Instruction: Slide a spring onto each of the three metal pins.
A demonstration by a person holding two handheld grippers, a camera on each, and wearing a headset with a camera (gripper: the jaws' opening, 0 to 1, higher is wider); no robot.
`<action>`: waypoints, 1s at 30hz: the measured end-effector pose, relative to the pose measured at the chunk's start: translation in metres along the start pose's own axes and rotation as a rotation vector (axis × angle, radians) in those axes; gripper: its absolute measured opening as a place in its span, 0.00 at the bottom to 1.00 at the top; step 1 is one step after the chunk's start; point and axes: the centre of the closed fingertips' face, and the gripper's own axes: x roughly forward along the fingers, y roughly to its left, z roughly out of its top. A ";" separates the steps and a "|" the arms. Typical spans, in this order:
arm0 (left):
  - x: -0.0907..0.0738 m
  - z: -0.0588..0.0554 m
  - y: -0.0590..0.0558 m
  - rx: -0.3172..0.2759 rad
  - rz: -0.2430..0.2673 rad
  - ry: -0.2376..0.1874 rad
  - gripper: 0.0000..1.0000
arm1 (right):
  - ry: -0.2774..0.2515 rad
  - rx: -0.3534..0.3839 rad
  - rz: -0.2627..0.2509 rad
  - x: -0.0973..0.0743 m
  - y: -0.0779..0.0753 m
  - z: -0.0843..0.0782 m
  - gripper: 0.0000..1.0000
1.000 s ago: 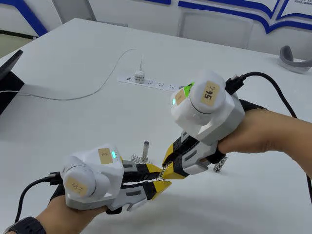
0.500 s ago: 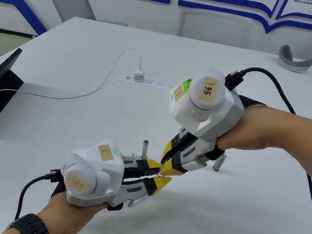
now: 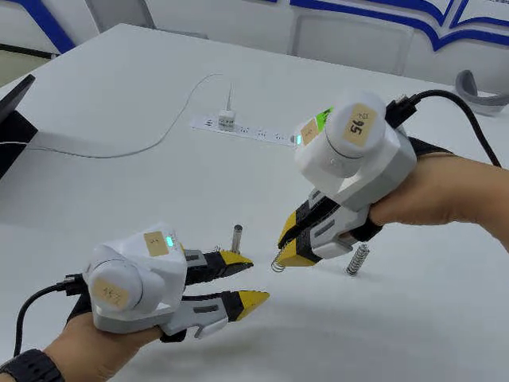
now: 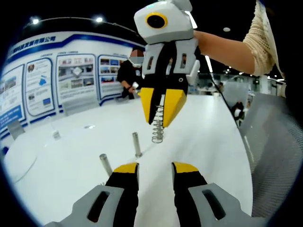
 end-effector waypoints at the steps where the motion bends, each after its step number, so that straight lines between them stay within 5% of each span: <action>1: -0.002 -0.001 0.002 -0.005 0.005 0.000 0.29 | 0.001 0.006 -0.005 -0.002 -0.003 -0.001 0.12; 14: -0.019 -0.006 0.023 -0.044 0.081 -0.004 0.37 | 0.027 0.052 -0.090 -0.017 -0.039 -0.015 0.12; 30: -0.022 -0.007 0.028 -0.066 0.098 -0.004 0.42 | 0.080 0.100 -0.097 0.005 -0.065 -0.032 0.12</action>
